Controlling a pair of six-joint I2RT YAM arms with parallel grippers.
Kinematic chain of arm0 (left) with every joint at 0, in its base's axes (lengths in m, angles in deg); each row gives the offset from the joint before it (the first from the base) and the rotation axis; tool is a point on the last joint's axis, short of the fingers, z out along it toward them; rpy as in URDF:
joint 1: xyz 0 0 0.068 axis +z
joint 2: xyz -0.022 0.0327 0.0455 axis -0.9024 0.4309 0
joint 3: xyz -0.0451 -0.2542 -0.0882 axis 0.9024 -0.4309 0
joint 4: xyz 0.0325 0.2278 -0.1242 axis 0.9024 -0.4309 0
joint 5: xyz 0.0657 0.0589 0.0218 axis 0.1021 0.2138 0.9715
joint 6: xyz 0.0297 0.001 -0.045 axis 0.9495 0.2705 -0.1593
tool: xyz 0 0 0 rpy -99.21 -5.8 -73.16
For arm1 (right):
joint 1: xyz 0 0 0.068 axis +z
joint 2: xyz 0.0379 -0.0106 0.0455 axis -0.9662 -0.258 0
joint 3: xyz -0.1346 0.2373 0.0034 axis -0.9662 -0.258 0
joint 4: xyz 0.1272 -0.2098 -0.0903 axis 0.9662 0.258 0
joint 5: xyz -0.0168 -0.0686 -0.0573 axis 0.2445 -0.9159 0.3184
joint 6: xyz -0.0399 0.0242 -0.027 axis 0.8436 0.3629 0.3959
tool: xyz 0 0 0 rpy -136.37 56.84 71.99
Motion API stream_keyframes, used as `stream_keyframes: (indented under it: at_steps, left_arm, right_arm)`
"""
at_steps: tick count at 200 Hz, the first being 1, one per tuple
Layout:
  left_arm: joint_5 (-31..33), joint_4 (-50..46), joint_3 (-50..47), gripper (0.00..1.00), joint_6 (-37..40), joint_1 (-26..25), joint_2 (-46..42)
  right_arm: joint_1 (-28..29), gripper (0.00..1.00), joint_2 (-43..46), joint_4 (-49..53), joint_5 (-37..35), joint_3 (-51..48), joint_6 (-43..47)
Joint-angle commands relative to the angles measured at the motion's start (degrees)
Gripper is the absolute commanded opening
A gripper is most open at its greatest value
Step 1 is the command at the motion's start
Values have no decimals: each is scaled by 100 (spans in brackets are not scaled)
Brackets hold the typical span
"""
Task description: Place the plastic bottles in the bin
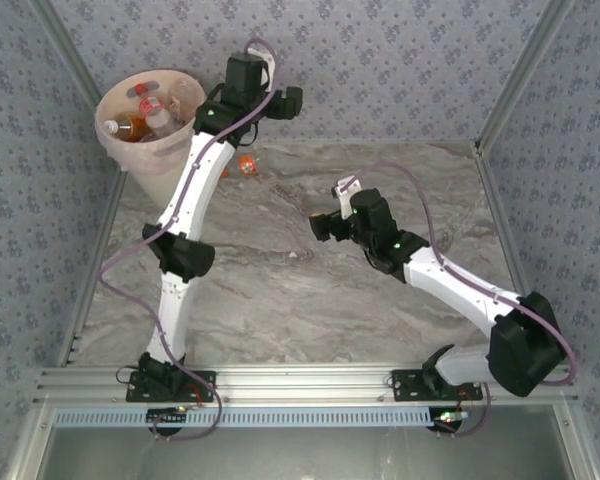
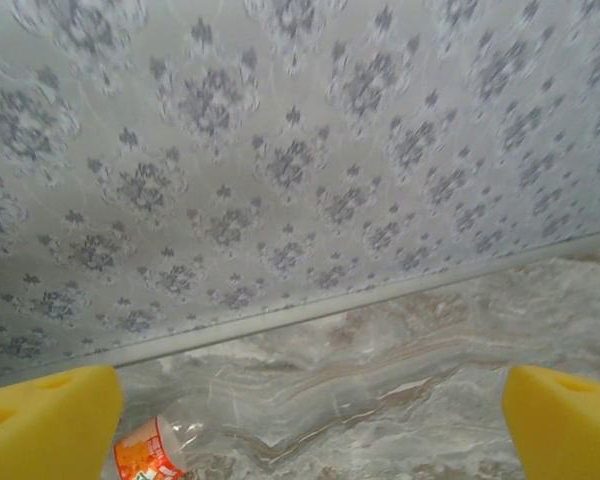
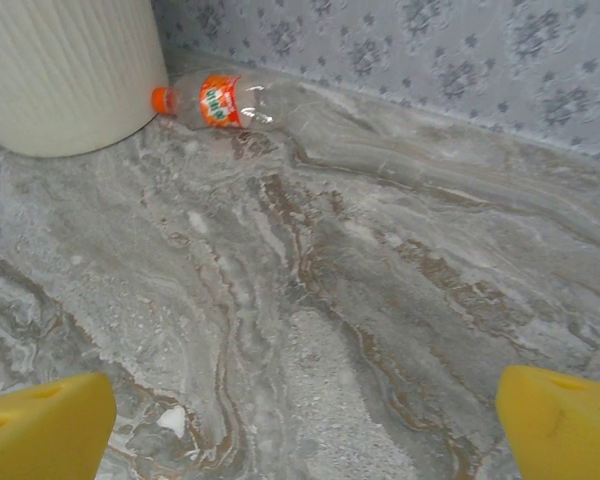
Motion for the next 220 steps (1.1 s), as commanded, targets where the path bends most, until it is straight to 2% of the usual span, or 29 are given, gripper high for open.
stream_keyframes:
  at_steps: [1, 49, 110, 155, 220]
  left_arm:
    - [47, -4, -56, 98, 384, 63, 446]
    - [159, 409, -56, 98, 473, 223, 1058]
    - [218, 608, -69, 98, 72, 673, 1804]
    - [-367, 695, -78, 98, -345, 1037, 2212]
    - [-1055, 240, -137, 98, -229, 1170, 2568]
  right_arm:
    - [-83, 100, 337, -305, -440, -195, -130]
    - [-336, 100, 572, -448, -670, -474, -450]
    - [-455, 100, 464, -465, -615, -469, -567]
    - [-491, 100, 284, -480, -555, -378, -595]
    - [-497, 100, 98, -473, -548, -217, -647]
